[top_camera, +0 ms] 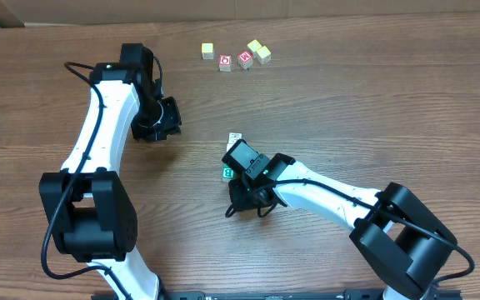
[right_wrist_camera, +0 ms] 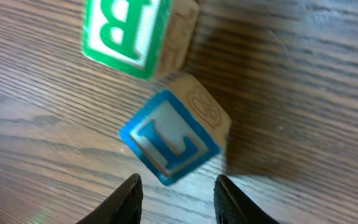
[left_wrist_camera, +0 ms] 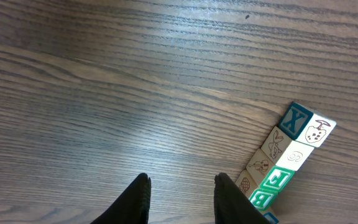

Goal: Flip 5 blocks

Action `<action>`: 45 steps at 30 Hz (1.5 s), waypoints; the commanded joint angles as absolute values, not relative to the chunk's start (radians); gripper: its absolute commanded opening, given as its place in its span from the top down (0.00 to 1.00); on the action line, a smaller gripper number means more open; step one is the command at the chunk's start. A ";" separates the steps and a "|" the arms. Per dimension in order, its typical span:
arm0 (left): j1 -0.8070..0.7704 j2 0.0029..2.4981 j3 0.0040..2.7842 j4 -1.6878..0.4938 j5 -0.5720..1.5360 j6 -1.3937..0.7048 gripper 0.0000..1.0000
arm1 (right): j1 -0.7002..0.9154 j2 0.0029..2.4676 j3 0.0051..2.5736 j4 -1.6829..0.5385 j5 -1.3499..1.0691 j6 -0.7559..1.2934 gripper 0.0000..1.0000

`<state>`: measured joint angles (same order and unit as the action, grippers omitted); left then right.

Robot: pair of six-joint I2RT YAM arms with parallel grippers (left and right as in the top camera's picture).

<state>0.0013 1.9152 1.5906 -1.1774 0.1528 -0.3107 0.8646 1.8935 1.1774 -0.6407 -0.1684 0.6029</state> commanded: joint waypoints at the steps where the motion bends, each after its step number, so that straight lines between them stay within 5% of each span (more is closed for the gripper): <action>1: -0.002 1.895 1.588 -1.174 0.146 -0.303 0.73 | 0.870 1.881 1.175 -0.641 -0.146 0.606 0.60; 7: -0.002 1.895 1.586 -1.174 0.146 -0.302 0.73 | 0.854 1.879 1.179 -0.672 -0.126 0.598 0.66; 10: -0.002 1.895 1.581 -1.174 0.146 -0.302 0.73 | 0.837 1.873 1.198 -0.733 -0.150 0.595 0.95; 11: -0.002 1.895 1.579 -1.172 0.146 -0.302 0.73 | 0.829 1.867 1.203 -0.751 -0.146 0.596 0.96; 23: -0.002 1.897 1.558 -1.148 0.146 -0.303 0.74 | 0.745 1.863 1.197 -0.651 -0.027 0.686 0.96; 45: -0.002 1.897 1.558 -1.148 0.146 -0.303 0.74 | 0.832 1.863 1.197 -0.628 -0.046 0.847 0.96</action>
<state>0.0013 1.9152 1.5631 -1.1511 0.1532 -0.3107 0.8188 1.8935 1.1782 -0.6308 -0.0479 0.8009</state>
